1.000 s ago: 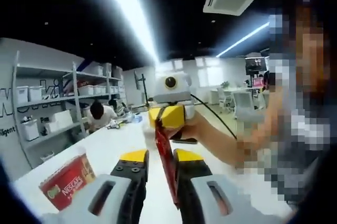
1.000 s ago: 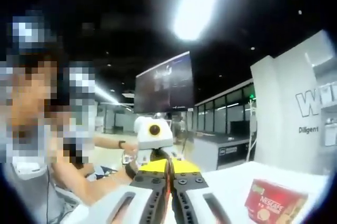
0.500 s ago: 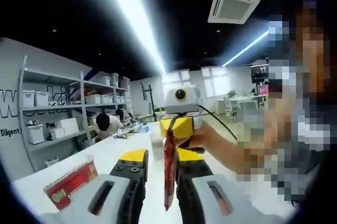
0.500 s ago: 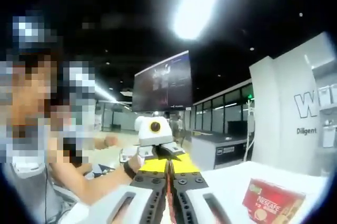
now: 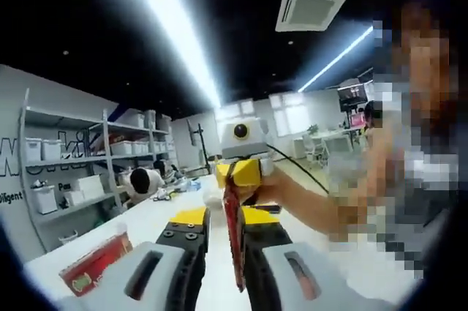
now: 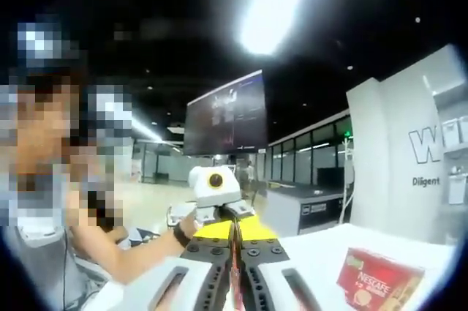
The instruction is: Tear open the coffee pouch, take out the coffee, and pour the coffee from the pouch into the cup
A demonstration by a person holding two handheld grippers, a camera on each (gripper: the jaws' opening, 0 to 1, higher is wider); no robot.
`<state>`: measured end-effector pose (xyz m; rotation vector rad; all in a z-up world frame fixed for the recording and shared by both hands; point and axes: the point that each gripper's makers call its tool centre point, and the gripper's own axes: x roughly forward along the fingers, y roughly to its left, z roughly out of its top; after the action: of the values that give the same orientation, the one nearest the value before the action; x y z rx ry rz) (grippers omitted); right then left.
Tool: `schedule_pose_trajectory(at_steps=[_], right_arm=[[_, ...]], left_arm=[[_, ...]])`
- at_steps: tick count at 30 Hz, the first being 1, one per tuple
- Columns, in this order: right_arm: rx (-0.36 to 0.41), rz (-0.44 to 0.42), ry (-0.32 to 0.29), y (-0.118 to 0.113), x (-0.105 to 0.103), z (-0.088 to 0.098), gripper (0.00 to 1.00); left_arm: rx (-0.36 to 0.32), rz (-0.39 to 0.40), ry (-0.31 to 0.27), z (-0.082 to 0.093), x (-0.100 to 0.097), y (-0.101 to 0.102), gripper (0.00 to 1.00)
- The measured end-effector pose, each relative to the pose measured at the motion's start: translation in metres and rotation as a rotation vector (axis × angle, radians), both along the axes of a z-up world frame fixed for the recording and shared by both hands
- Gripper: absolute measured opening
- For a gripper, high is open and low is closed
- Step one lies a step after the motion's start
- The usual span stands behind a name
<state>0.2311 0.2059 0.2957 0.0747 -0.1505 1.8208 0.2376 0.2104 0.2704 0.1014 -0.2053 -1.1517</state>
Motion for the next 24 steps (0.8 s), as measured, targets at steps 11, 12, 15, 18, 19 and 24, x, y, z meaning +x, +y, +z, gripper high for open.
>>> schedule_pose_trajectory(at_steps=[11,12,15,18,19,24], right_arm=[[-0.005,0.008,0.005,0.002,-0.004,-0.002,0.02],[-0.006,0.008,0.006,0.002,-0.004,-0.002,0.02],[-0.007,0.010,0.007,0.001,-0.004,-0.002,0.02],[-0.002,0.010,0.010,0.000,-0.004,-0.002,0.02],[-0.001,0.009,0.010,-0.001,-0.003,-0.003,0.02],[-0.002,0.020,0.017,0.000,-0.003,-0.004,0.02]], left_arm=[[0.073,0.005,0.025,-0.013,0.004,-0.003,0.36],[0.070,0.016,0.027,-0.012,0.006,-0.002,0.37],[0.087,0.074,0.013,-0.011,0.014,0.002,0.38],[0.000,0.124,0.074,0.001,0.021,0.012,0.36],[-0.045,0.095,0.126,0.004,0.018,0.013,0.30],[-0.135,0.055,0.169,0.017,0.003,0.020,0.21]])
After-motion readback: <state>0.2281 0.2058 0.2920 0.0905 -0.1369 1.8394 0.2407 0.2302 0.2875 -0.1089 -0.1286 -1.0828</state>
